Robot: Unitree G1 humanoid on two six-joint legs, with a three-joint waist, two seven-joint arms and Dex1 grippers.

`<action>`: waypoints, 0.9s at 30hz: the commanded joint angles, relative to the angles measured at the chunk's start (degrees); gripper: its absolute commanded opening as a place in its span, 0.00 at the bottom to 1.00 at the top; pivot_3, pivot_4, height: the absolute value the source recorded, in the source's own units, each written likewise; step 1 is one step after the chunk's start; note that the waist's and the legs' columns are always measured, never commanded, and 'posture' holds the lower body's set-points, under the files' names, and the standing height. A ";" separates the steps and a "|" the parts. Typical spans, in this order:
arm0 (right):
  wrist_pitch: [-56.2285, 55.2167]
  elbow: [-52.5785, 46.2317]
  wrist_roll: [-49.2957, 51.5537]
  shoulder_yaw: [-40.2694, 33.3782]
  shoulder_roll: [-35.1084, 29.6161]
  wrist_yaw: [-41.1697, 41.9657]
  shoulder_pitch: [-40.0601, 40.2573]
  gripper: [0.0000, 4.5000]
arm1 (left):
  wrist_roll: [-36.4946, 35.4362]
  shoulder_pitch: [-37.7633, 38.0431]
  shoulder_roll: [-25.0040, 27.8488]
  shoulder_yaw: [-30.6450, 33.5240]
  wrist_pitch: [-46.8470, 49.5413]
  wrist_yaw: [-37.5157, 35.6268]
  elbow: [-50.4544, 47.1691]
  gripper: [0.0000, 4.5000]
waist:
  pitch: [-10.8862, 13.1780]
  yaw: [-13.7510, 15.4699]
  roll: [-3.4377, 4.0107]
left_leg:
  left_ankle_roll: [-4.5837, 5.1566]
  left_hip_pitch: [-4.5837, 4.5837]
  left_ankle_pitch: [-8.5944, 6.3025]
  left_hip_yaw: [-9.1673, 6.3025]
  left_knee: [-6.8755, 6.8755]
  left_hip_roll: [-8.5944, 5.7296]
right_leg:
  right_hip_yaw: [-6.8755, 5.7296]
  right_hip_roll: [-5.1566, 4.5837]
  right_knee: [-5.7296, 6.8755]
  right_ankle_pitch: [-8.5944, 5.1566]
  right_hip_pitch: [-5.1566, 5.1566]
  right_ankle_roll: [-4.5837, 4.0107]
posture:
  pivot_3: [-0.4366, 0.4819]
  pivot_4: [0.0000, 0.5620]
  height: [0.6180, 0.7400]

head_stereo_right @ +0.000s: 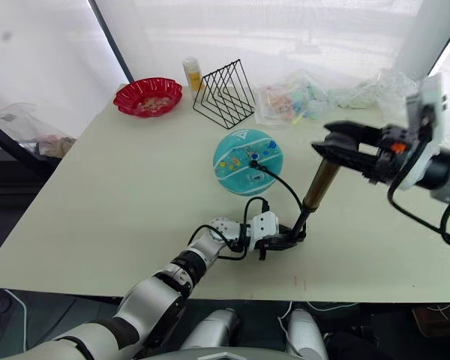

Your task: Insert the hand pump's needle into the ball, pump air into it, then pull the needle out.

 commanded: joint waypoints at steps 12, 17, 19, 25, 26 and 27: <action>-7.81 -4.65 -12.21 3.92 7.14 -0.73 10.80 0.47 | 5.18 4.27 2.87 -3.41 3.19 -1.81 6.29 0.25 | -0.21 -0.15 -0.37 | -0.01 -0.05 0.01 0.04 0.03 -0.02 | 0.02 -0.03 0.02 0.00 -0.15 0.01 | 0.48 0.27 1.00; -15.92 0.01 -26.79 16.04 12.43 0.51 19.71 0.47 | 5.15 4.27 2.75 -3.43 3.19 -1.71 6.35 0.25 | -0.65 -0.24 -0.58 | 0.00 0.27 0.00 0.04 -0.03 0.05 | 0.03 0.14 0.02 -0.01 0.08 0.01 | 0.48 0.27 1.00; -18.44 1.46 -29.12 18.24 15.13 0.43 21.51 0.47 | 5.18 4.26 2.70 -3.37 3.19 -1.60 6.38 0.25 | -1.05 -0.23 -0.90 | -0.02 0.32 0.00 -0.02 -0.06 0.07 | 0.01 0.24 0.00 -0.03 0.11 -0.01 | 0.48 0.27 1.00; -26.65 6.35 -37.25 21.82 19.29 1.55 24.06 0.47 | 5.30 4.15 2.69 -3.20 3.17 -1.42 6.40 0.25 | -1.20 -0.27 -0.78 | -0.02 0.56 0.00 -0.03 -0.17 0.07 | 0.06 0.28 0.00 -0.04 0.26 -0.03 | 0.48 0.27 1.00; -27.48 6.68 -37.54 21.54 19.95 1.72 24.09 0.47 | 5.32 4.16 2.70 -3.19 3.17 -1.40 6.38 0.25 | -1.23 -0.25 -0.75 | -0.02 0.58 0.00 -0.02 -0.18 0.07 | 0.06 0.27 0.00 -0.04 0.27 -0.03 | 0.48 0.27 1.00; -27.59 6.39 -37.03 20.86 20.66 1.56 23.91 0.47 | 5.35 4.19 2.76 -3.21 3.13 -1.43 6.36 0.25 | -1.23 -0.25 -0.75 | -0.02 0.62 0.00 -0.02 -0.20 0.06 | 0.07 0.27 0.00 -0.04 0.28 -0.03 | 0.48 0.27 1.00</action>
